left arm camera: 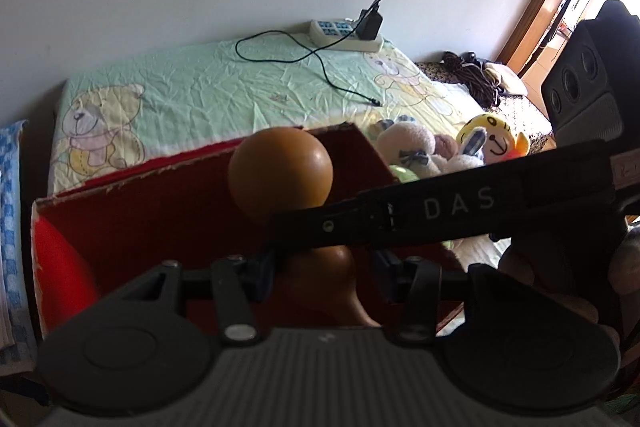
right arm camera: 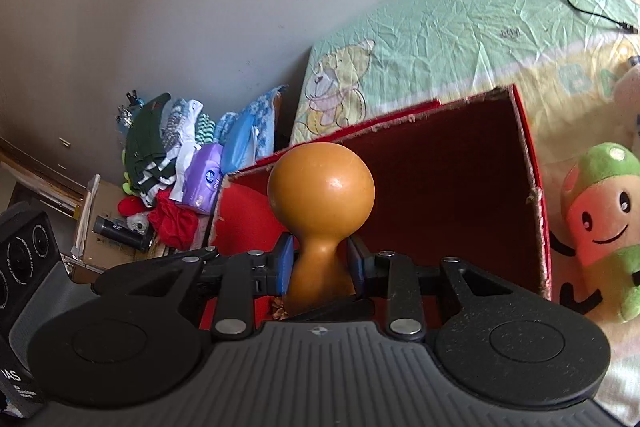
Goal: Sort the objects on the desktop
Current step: 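Carry the gourd with the right gripper over into the red box, then lower the gourd to the box floor and open the right gripper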
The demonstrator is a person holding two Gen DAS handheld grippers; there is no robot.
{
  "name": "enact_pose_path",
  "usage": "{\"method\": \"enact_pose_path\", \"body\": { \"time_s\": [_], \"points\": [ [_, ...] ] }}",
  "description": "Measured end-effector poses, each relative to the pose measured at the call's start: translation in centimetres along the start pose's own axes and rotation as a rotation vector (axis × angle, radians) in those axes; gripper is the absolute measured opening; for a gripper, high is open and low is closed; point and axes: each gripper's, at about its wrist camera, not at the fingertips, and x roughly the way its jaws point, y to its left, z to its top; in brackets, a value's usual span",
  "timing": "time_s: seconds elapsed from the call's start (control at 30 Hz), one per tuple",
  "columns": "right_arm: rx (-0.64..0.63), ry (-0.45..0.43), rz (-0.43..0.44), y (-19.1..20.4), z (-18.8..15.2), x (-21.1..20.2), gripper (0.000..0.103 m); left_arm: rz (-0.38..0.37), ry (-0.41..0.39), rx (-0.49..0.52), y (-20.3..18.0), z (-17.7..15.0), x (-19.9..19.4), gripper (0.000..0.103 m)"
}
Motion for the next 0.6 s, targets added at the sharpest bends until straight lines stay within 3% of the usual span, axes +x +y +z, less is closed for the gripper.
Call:
{"method": "enact_pose_path", "body": {
  "time_s": [0.27, 0.6],
  "points": [
    [0.087, 0.154, -0.058, -0.8, -0.4, 5.7, 0.032, 0.058, 0.214, 0.009, 2.9, -1.3, 4.7, 0.05],
    [0.097, 0.256, -0.182, -1.6, -0.8, 8.9, 0.032, 0.054, 0.382, -0.046, 5.4, -1.4, 8.0, 0.052]
  ]
}}
